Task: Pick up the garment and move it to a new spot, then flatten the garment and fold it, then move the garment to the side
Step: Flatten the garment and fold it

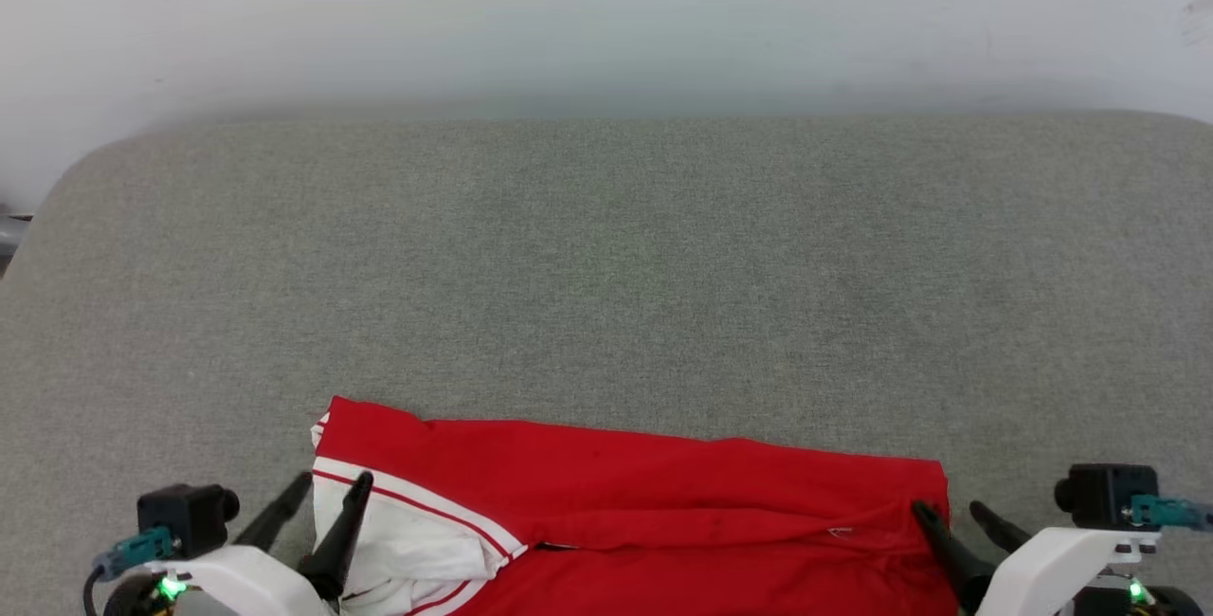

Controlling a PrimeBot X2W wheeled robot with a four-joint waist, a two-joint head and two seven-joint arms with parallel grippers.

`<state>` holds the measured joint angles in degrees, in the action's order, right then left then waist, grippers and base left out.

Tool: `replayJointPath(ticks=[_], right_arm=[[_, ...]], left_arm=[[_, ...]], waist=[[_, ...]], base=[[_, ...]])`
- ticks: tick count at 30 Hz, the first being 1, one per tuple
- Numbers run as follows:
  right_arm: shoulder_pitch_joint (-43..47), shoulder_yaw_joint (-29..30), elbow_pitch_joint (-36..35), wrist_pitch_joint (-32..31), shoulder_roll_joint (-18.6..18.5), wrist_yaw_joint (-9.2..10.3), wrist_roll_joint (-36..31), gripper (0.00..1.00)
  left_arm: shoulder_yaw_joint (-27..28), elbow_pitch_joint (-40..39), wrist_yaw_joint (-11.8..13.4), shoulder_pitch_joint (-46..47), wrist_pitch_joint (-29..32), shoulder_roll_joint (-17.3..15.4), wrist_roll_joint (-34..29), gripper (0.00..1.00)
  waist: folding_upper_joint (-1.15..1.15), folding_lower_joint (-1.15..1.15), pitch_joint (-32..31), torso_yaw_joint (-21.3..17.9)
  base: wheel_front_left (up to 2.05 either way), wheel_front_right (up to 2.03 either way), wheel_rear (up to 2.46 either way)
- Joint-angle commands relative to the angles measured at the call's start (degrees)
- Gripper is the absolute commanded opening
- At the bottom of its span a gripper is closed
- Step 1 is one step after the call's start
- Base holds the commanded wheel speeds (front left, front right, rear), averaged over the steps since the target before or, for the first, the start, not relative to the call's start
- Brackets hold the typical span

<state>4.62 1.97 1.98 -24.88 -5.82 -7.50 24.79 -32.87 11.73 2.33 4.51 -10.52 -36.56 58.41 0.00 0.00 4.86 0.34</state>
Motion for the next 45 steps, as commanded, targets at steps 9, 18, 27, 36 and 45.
replayJointPath(ticks=[9,18,27,36,45], right_arm=[[1.27,5.79,-5.37,-8.66,-2.73,0.03,-1.41,1.0],[2.51,5.73,-8.62,-15.91,-3.34,0.03,-3.06,1.0],[0.39,3.11,-4.17,-15.49,-1.39,0.03,-3.85,1.0],[-0.94,-0.27,5.68,-15.85,0.08,0.02,-1.59,0.91],[-2.56,-2.56,8.24,-14.48,-0.65,0.04,0.29,0.0]], left_arm=[[4.48,-6.3,4.88,5.05,-4.65,2.11,-13.25,1.0],[15.2,-15.3,5.46,1.71,-4.66,8.95,-25.76,1.0],[18.7,-16.1,3.21,-2.74,-4.65,14.61,-29.49,1.0],[20.34,-13.62,0.2,-1.69,-4.64,17.54,-31.72,1.0],[21.97,-11.99,-1.3,-1.98,-4.65,19.53,-33.94,1.0]], waist=[[0.0,0.0,-0.13,1.12],[0.0,0.0,1.26,2.74],[0.0,0.0,2.92,4.04],[0.0,0.0,3.68,5.26],[0.0,0.0,3.38,5.04]], base=[[0.0,0.0,0.0],[0.0,0.0,0.0],[0.0,0.0,0.0],[0.0,0.0,0.0],[0.0,0.0,0.0]])
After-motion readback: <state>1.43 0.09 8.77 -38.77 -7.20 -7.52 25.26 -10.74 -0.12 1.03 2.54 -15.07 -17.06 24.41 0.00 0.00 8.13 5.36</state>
